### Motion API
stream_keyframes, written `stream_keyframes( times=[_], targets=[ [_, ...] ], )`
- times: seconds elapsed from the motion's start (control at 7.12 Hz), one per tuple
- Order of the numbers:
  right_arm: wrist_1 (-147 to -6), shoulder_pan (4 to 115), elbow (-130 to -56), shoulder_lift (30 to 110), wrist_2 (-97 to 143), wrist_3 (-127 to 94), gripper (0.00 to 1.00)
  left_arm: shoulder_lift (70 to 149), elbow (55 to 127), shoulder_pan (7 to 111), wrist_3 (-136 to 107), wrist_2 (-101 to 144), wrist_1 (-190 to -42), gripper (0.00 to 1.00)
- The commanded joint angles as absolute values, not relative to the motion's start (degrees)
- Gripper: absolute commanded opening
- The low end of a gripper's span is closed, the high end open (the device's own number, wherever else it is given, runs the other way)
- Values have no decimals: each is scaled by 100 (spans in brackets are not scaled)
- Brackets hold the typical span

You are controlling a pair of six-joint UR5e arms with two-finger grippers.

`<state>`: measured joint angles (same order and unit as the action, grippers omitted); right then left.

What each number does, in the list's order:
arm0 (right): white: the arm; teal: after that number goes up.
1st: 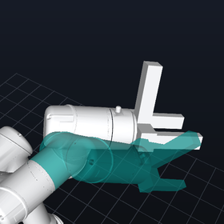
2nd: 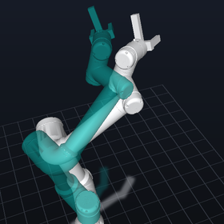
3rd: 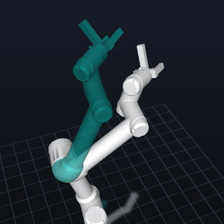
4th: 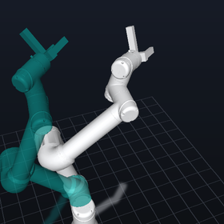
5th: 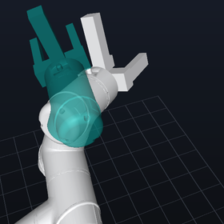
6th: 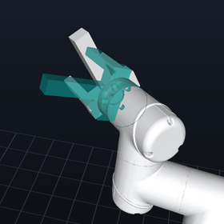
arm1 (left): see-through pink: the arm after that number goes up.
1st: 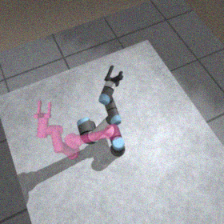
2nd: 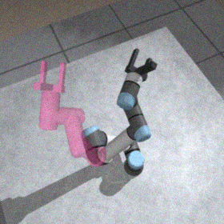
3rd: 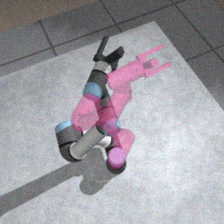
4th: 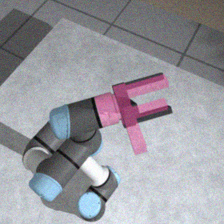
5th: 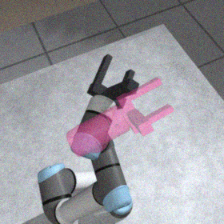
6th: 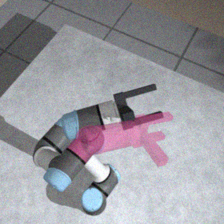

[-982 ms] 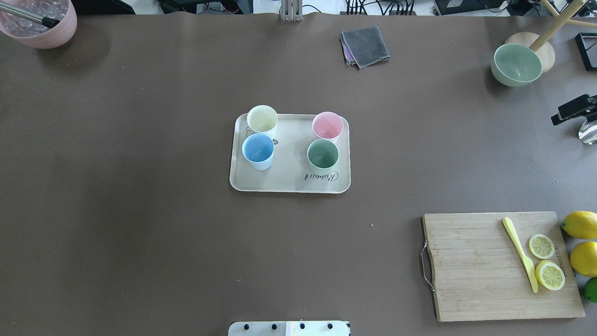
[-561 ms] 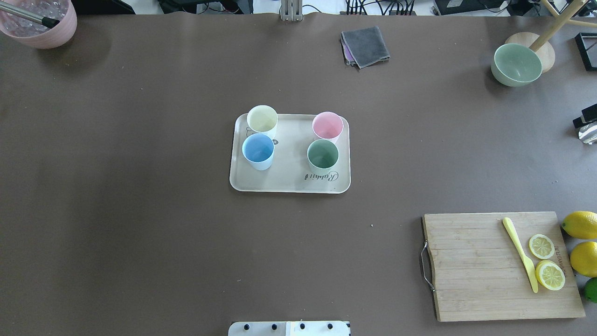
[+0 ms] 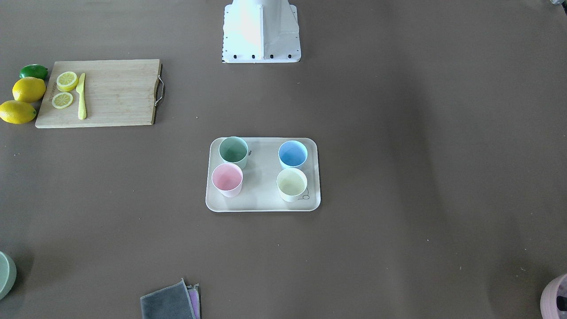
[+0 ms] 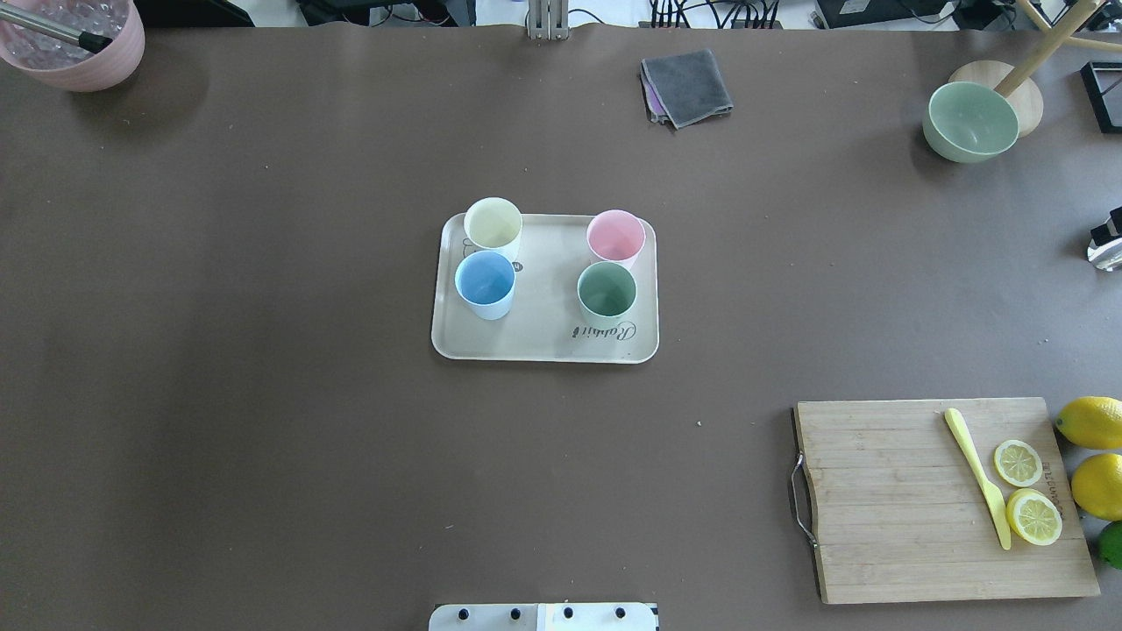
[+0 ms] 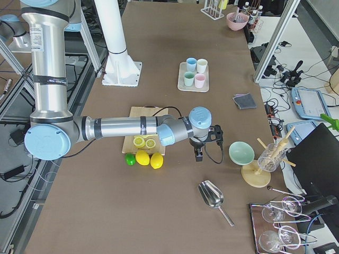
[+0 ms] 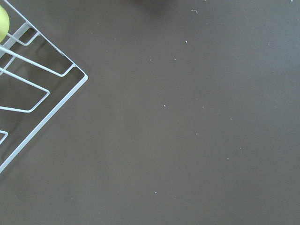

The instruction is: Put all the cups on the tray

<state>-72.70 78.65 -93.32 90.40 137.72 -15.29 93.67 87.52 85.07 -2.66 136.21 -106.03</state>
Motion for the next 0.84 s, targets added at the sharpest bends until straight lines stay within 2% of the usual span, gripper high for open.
stream_keyframes(
  times=[0.0,0.14,0.7],
  targets=[
    [-7260,7858,-9282,9044,13772,-1283,100,9169,8867,8490,-238,13693,-10625,98],
    [-7260,7857,-9273,9009,13781,-1292,100,9106,9077,8490,-237,13676,-10600,98],
    [-7242,7857,-9299,8965,13781,-1283,100,9088,9158,8464,-229,13632,-10591,98]
  ],
)
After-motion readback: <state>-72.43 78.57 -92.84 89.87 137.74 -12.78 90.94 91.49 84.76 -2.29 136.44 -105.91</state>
